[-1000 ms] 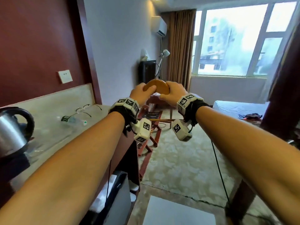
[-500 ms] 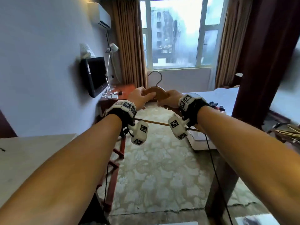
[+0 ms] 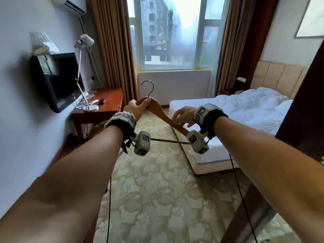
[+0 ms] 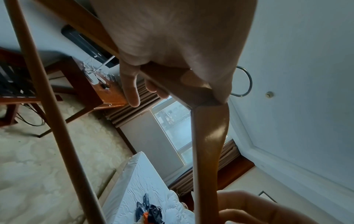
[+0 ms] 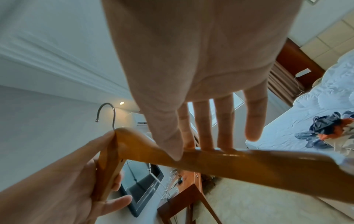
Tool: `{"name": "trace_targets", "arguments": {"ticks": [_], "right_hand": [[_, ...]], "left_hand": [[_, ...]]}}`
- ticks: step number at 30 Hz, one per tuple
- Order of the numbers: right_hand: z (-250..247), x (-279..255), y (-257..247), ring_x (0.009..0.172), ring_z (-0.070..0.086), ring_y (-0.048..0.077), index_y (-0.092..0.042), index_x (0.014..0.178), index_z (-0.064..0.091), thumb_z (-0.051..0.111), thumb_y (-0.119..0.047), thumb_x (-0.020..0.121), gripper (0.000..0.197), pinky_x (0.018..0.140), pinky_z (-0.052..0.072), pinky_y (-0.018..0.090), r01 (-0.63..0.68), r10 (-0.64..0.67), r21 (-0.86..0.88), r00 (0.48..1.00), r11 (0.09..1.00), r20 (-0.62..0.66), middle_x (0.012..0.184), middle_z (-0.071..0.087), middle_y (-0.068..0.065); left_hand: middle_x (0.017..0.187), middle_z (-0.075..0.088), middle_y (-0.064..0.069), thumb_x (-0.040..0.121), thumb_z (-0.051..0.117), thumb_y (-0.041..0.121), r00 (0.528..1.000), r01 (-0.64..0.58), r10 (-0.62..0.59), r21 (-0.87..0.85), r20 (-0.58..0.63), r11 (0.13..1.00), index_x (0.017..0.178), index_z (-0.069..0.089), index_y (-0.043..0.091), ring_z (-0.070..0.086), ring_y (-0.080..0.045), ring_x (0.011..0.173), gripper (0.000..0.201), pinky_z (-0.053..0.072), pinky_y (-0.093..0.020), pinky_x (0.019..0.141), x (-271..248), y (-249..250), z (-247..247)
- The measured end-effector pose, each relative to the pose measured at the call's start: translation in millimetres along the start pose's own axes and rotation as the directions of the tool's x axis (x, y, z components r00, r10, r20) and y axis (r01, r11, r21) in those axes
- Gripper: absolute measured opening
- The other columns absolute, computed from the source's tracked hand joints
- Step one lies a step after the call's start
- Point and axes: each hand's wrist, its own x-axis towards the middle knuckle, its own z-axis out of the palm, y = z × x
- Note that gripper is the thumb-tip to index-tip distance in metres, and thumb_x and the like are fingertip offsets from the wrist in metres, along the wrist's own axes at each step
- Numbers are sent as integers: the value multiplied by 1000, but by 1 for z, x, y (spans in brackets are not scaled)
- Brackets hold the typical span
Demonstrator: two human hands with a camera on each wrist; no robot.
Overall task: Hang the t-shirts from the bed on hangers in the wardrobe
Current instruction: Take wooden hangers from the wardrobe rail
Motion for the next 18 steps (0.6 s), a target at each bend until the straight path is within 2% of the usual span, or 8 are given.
{"name": "trace_targets", "arguments": {"ticks": [2,6,8,9,11,13,16,18], "right_hand": [[-11,47,3,103,65,18,-27,112,67,69,-24,90,22,90,52,36,8,-8,8,1000,1000,-30,103,69,-3],[-32,142,6,100,67,20,-29,91,67,70,-21,89,9,90,55,39,17,-15,16,995,1000,-103,97,69,-1],[-45,187,6,96,69,21,-19,99,71,69,-17,87,13,89,58,39,3,-1,12,989,1000,-145,99,72,4],[-52,208,7,89,70,21,-12,104,72,68,-14,87,18,84,60,35,0,5,32,987,999,-161,96,72,6],[-68,248,9,71,68,17,-3,107,69,65,-7,89,19,64,59,21,17,0,81,980,997,-201,86,70,7],[-86,285,13,64,65,12,-7,103,66,63,-8,91,12,50,50,17,28,-5,97,973,995,-231,85,69,7],[-111,336,31,61,63,12,-12,98,62,64,-12,90,8,56,47,25,18,18,133,964,991,-264,78,68,5],[-129,369,51,57,59,14,-13,96,62,65,-13,89,7,54,47,25,3,43,153,953,988,-298,72,64,5]], "left_hand": [[108,62,-7,79,49,78,1000,8,-8,-37,-10,999,109,52,16,62,-27,96,70,58,-45,84,51,-10,17],[110,64,-8,79,54,75,1000,-10,11,-114,8,993,116,57,11,64,-25,95,74,62,-43,73,157,-21,49],[113,62,-9,80,58,71,999,-11,18,-160,43,987,118,57,10,63,-25,99,72,62,-38,67,209,-20,65],[115,62,-9,80,59,70,998,-3,15,-187,64,982,119,57,10,63,-25,101,71,62,-36,63,233,-19,73],[114,61,-9,80,61,68,995,-3,27,-235,100,972,117,57,10,62,-26,103,69,61,-36,61,281,-14,89],[111,62,-11,82,62,65,989,1,40,-279,142,960,113,57,9,62,-25,100,63,61,-38,64,327,-7,110],[100,61,-12,86,61,59,976,3,69,-329,207,944,105,59,8,62,-23,87,55,61,-38,61,387,3,150],[92,61,-10,88,61,57,965,3,90,-356,246,934,99,59,8,61,-22,83,50,61,-39,62,425,8,181]]}}
